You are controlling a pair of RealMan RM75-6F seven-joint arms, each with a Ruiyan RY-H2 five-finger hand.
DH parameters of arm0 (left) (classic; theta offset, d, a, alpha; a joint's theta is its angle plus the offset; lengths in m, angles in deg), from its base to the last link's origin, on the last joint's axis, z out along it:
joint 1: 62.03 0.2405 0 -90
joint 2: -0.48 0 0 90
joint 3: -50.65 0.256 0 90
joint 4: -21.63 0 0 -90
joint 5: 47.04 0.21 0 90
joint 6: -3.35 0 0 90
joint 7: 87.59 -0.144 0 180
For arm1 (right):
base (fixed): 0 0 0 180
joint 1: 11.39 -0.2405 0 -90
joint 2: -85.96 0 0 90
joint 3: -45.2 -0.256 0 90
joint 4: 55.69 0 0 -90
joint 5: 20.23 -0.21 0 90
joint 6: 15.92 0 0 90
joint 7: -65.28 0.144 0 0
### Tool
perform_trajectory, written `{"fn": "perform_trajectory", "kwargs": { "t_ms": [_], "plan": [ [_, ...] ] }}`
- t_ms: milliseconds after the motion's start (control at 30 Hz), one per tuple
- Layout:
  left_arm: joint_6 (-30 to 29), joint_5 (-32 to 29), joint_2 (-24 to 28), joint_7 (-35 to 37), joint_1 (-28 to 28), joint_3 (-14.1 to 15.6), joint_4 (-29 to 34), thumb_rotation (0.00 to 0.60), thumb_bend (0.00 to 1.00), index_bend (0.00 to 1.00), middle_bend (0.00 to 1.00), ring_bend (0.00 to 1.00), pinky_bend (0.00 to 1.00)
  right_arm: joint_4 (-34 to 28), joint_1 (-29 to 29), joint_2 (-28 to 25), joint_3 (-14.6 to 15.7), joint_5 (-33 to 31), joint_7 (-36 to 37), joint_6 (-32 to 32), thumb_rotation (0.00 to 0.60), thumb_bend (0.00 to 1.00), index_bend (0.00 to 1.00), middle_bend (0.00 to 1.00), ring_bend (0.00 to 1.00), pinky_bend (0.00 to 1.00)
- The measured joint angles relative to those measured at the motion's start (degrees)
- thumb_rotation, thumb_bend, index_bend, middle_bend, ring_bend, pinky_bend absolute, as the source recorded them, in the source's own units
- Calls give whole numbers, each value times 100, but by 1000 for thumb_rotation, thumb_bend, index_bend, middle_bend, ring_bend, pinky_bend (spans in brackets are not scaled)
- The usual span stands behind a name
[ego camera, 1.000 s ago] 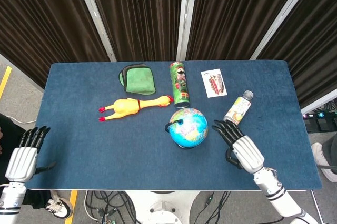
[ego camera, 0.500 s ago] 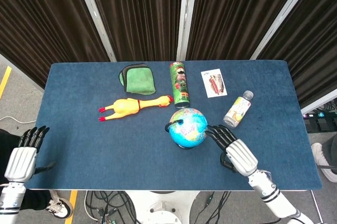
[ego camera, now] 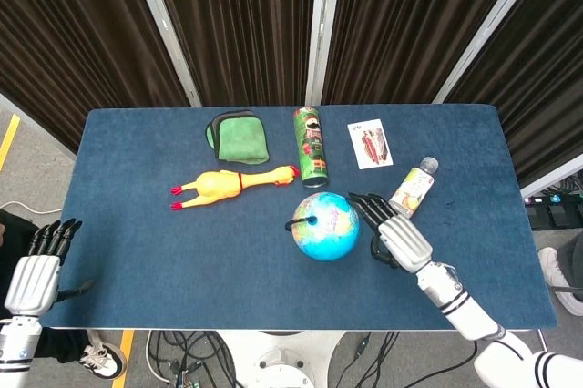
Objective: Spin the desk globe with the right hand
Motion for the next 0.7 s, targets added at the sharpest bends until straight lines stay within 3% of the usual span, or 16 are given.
{"fn": "perform_trajectory", "kwargs": {
  "t_ms": [333, 533, 700],
  "plan": [
    [34, -22, -25, 102, 3, 0, -94, 600, 0, 79, 59, 0, 68, 430, -359, 55, -472, -730, 258, -512, 600, 1000, 0, 0, 0, 0],
    [14, 11, -39, 68, -3, 4, -86, 600, 0, 79, 59, 0, 68, 386, -44, -134, -379, -650, 244, 63, 600, 1000, 0, 0, 0, 0],
    [-12, 46, -18, -26, -12, 1, 14, 600, 0, 79, 59, 0, 68, 272, 526, -364, -16, -423, 42, 737, 600, 1000, 0, 0, 0, 0]
  ]
}}
